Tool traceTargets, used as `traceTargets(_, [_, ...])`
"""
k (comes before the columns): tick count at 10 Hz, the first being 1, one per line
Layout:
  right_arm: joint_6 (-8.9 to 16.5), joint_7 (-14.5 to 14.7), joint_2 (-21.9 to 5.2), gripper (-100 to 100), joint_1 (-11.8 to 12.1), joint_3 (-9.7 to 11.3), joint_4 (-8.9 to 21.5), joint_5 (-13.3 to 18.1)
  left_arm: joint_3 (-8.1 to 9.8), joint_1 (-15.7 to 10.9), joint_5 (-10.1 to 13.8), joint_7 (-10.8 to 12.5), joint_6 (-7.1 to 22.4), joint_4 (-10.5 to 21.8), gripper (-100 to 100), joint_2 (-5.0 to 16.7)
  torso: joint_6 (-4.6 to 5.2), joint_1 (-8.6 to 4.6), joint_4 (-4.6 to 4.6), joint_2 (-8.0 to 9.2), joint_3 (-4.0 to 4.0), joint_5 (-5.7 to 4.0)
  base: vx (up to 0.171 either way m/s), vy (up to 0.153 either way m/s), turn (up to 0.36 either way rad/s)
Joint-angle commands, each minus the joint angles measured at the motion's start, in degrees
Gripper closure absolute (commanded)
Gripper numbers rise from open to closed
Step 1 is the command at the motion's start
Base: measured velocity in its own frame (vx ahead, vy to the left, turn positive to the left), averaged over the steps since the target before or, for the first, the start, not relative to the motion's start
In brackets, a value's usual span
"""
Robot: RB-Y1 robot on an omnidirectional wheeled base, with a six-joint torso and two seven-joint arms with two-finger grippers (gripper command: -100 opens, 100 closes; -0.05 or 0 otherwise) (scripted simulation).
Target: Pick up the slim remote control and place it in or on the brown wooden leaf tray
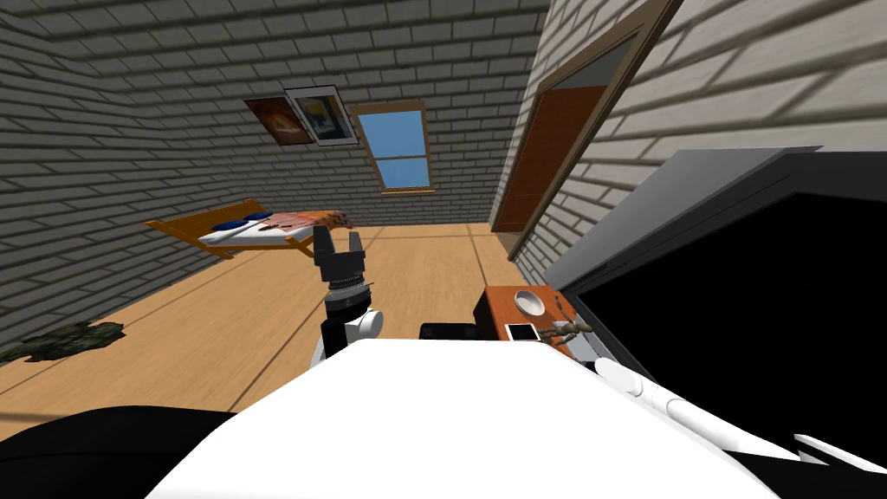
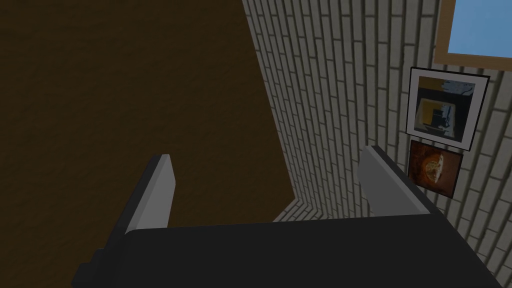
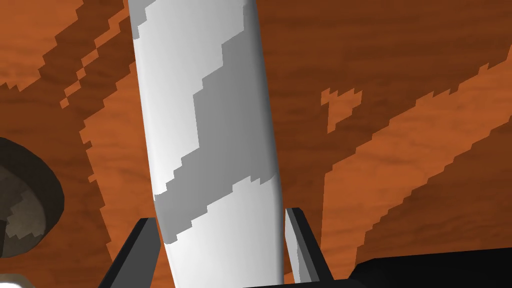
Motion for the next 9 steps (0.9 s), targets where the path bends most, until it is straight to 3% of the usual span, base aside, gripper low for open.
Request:
traceTargets(1, [0.0,0.0,0.0,0,0.0,0.0,0.0,0.0,0.00,0.0,0.0,0.0,0.0,0.0,0,0.0,0.00,0.00,0.00,0.00,0.00,0.00,0.000,0.000,0.000])
traceTargets(2, [0.1,-0.2,-2.8,100,-0.1,-0.9,0.1,0.2,0.00,0.0,0.0,0.0,0.0,0.0,0,0.0,0.00,-0.05,0.00,-0.01,-0.01,-0.01,-0.036,0.025,-0.010])
traceTargets(5, [0.1,-0.2,-2.8,100,-0.1,-0.9,0.1,0.2,0.00,0.0,0.0,0.0,0.0,0.0,0,0.0,0.05,-0.34,0.05,0.11,0.08,0.24,-0.022,0.010,-0.006])
traceTargets(6, [0.3,-0.8,-5.3,100,0.2,-1.6,-0.1,0.7,0.00,0.0,0.0,0.0,0.0,0.0,0,0.0,0.05,-0.39,0.05,0.06,0.05,0.19,-0.036,0.015,-0.028])
traceTargets(9, [0.4,-2.2,-8.2,100,1.5,-2.3,-1.0,1.7,0.00,0.0,0.0,0.0,0.0,0.0,0,0.0,0.23,-0.20,0.09,0.55,0.30,0.26,-0.116,0.045,-0.043])
